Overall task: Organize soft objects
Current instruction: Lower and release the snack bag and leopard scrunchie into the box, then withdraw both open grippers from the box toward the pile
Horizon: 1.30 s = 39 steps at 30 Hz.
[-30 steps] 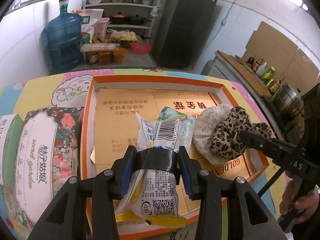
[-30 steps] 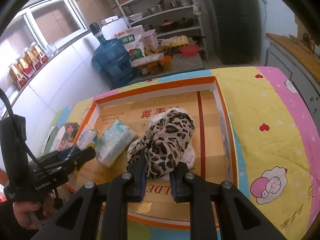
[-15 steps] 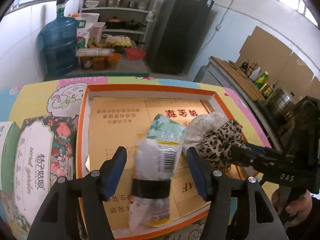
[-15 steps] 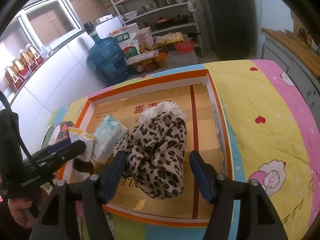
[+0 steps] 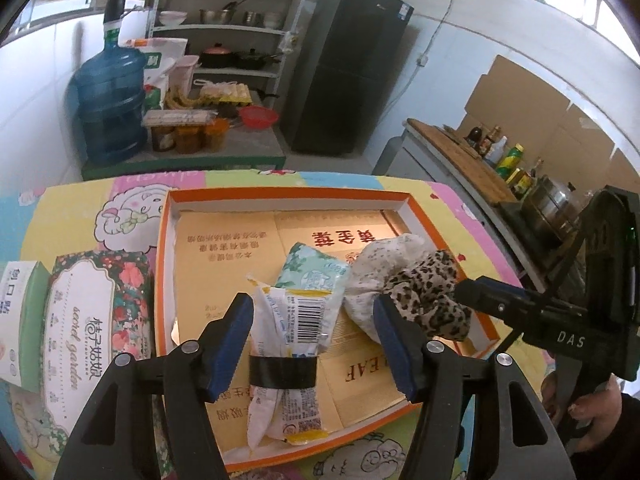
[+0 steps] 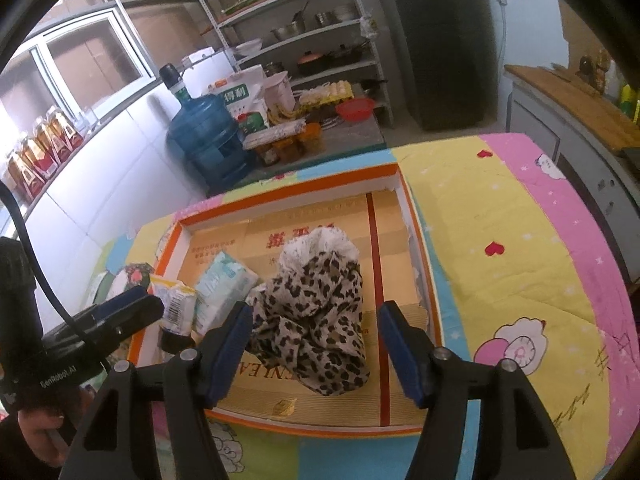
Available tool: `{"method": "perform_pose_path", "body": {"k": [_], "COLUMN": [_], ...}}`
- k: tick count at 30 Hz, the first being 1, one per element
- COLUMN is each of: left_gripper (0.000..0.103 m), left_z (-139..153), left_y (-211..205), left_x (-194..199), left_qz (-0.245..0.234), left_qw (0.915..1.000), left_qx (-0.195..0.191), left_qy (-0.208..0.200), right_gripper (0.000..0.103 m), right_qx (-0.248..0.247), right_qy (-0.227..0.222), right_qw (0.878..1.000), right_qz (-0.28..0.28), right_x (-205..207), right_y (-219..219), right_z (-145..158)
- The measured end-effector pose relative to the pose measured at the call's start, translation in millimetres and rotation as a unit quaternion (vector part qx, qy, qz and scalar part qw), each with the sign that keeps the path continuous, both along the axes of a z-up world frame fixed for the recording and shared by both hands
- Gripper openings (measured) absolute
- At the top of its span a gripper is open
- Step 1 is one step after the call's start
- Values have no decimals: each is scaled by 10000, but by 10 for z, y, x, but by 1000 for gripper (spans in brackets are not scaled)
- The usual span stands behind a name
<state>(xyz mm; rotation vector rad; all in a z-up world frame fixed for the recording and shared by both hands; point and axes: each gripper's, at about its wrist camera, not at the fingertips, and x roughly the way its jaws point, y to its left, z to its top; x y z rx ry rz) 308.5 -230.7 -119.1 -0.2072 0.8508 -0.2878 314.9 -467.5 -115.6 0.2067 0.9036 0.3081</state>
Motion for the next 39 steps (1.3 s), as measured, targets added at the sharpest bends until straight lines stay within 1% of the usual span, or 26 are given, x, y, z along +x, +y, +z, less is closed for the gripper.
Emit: {"method": "perform_pose_path", "body": {"k": [8, 12, 17, 25, 31, 39], "left_gripper": [64, 64, 64, 64, 64, 64], "left_z": [209, 284, 390, 542, 609, 614], "left_y": [-18, 38, 150, 459, 811, 1236], "left_x": [-149, -229, -355, -594, -813, -1028], "left_qz": [-135, -176, -163, -130, -73, -30], "left_qw": [9997, 9995, 9992, 9983, 9978, 9978], "left_qx": [8, -46, -23, -51, -110, -97], "left_qy": [-222, -265, -367, -559, -646, -663], "right_gripper": [65, 65, 65, 65, 66, 66], "right_qx": [-30, -83, -212, -402, -462, -488], "right_qy": [-283, -390, -537, -746, -809, -911], "right_qw": [9996, 9992, 9983, 9962, 9953, 9939], "right_qz": [-79, -62, -97, -204, -275, -387], "right_x": [-158, -258, -385, -644, -840, -1132], "right_y": [82, 186, 317, 582, 830, 1136], "right_z": [264, 360, 455, 598, 666, 744]}}
